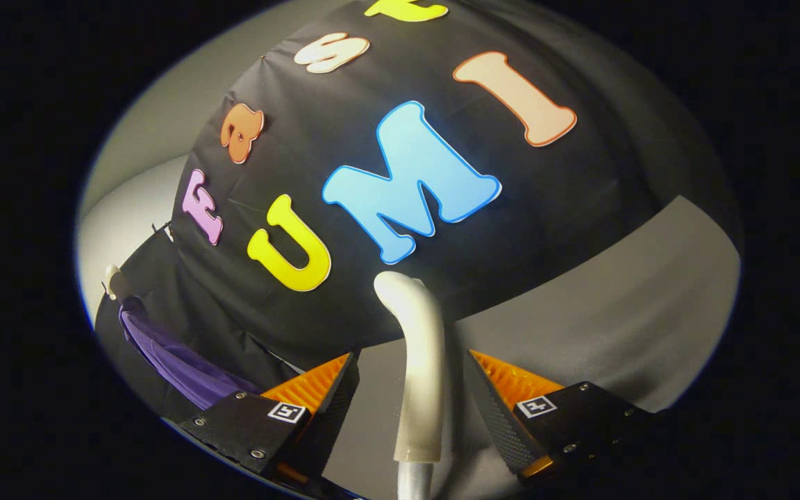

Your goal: Iron the clothes twice with a garment steamer, once on the left side and once on the right side.

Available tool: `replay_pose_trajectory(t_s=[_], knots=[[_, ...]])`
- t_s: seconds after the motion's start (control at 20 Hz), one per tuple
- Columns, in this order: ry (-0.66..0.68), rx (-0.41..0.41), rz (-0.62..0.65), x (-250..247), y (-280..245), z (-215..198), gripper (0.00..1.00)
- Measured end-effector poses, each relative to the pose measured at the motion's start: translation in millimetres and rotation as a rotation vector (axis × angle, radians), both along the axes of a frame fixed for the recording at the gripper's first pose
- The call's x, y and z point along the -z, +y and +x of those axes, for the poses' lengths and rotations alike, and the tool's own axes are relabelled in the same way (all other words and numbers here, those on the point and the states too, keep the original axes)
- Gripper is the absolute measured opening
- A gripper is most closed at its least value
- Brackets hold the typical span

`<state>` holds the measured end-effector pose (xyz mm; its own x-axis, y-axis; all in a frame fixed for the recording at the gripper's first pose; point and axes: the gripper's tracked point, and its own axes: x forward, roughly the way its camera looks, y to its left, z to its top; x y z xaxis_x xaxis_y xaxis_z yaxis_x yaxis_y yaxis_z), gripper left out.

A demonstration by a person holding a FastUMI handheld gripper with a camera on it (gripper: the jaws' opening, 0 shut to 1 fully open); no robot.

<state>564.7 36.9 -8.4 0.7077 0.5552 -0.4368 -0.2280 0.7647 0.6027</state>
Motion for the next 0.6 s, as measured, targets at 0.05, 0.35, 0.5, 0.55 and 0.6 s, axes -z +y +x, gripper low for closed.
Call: replay_pose_trajectory(t_s=[0.05,0.35,0.5,0.55,0.6], knots=[[0.015,-0.008,0.023,4.8,1.4,0.9,0.94],[0.136,-0.058,0.199,20.5,13.6,9.6,0.93],[0.194,-0.078,0.233,37.3,15.6,3.9,0.93],[0.204,-0.086,0.257,34.7,21.7,4.8,0.92],[0.215,-0.095,0.278,33.3,24.7,3.7,0.84]])
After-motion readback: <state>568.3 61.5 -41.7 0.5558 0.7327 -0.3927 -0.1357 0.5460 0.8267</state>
